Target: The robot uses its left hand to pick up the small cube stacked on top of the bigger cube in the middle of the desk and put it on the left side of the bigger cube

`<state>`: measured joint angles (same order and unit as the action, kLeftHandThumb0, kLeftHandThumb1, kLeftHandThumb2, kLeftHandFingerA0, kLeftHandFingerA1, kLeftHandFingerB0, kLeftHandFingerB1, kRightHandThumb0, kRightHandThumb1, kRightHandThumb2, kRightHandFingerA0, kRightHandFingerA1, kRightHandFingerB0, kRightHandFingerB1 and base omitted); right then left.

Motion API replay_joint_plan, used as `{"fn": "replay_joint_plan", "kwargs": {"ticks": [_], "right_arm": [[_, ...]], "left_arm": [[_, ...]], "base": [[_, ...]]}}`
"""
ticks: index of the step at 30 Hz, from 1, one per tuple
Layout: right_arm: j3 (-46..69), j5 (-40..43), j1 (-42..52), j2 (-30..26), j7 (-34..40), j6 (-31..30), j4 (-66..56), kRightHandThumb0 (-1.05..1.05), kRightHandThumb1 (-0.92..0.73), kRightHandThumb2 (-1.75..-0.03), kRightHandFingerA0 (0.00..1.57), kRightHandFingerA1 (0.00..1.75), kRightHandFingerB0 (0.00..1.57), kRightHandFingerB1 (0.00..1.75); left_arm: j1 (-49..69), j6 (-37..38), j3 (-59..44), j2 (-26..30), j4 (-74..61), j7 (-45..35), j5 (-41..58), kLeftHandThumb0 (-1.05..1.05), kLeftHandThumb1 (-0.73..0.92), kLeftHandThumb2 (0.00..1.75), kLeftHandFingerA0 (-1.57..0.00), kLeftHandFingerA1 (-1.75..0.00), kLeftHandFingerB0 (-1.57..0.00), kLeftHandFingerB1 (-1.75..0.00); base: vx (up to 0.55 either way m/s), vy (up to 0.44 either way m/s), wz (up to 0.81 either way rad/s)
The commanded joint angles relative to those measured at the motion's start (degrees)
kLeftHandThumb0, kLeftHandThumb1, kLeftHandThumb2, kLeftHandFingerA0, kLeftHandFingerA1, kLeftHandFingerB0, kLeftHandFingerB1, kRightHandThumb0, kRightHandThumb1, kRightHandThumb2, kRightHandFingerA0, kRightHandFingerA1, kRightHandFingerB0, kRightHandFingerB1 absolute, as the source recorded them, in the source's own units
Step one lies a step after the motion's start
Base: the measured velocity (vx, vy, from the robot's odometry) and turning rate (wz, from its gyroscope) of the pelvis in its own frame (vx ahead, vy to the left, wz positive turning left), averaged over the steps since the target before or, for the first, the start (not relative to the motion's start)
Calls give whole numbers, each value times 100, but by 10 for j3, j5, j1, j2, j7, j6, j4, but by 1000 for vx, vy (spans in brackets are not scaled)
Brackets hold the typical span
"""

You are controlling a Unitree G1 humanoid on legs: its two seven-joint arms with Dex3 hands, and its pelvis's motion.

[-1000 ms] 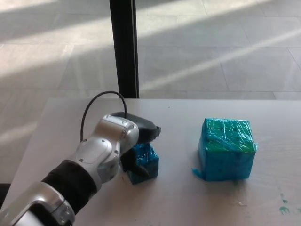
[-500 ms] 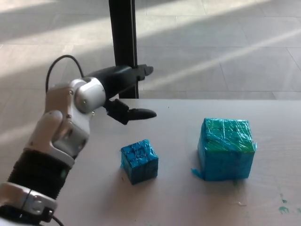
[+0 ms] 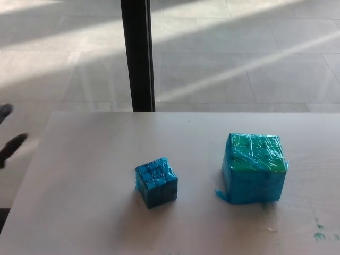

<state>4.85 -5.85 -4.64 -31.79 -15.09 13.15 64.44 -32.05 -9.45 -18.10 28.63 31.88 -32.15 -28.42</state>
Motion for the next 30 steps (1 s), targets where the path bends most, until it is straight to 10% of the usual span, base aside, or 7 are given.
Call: {"fn": "replay_joint_plan", "kwargs": {"ticks": [1,13,14,15,28,29,30], "right_arm": [[3,6,14,-15,-8,-22,-14,-36,-65,-60,65,56,54,40],[5,5,16,-14,-6,-14,-5,-36,-66,-60,65,56,53,39],[4,5,13,-13,-7,-19,-8,-35,-66,-60,65,55,53,39],[4,5,13,-13,-8,-21,-11,-36,-67,-60,65,55,53,39],[3,2,-3,-8,2,-1,19,-39,-67,-61,65,54,52,39],[4,2,-6,-7,2,-4,24,-38,-66,-61,65,54,53,39],[4,3,-6,-8,0,-10,21,-38,-66,-61,65,53,53,39]], "left_arm": [[136,67,-140,73,105,67,132,-105,79,115,0,-18,0,-2],[239,56,-218,39,231,92,200,-105,75,115,0,-16,0,-1],[244,52,-210,29,247,106,196,-96,87,66,0,-24,0,-19],[245,46,-200,22,260,117,190,-98,69,113,-2,-22,-3,-6],[285,95,-90,-14,364,133,203,-39,45,108,-2,-54,0,-51],[283,73,-89,-12,366,133,213,-88,89,68,-8,-57,-14,-41],[283,62,-82,-8,370,125,213,-39,43,107,-4,-55,0,-50]], "base": [[0,0,7],[0,0,1],[0,0,0],[0,0,0],[0,0,0],[0,0,0],[0,0,0]]}}
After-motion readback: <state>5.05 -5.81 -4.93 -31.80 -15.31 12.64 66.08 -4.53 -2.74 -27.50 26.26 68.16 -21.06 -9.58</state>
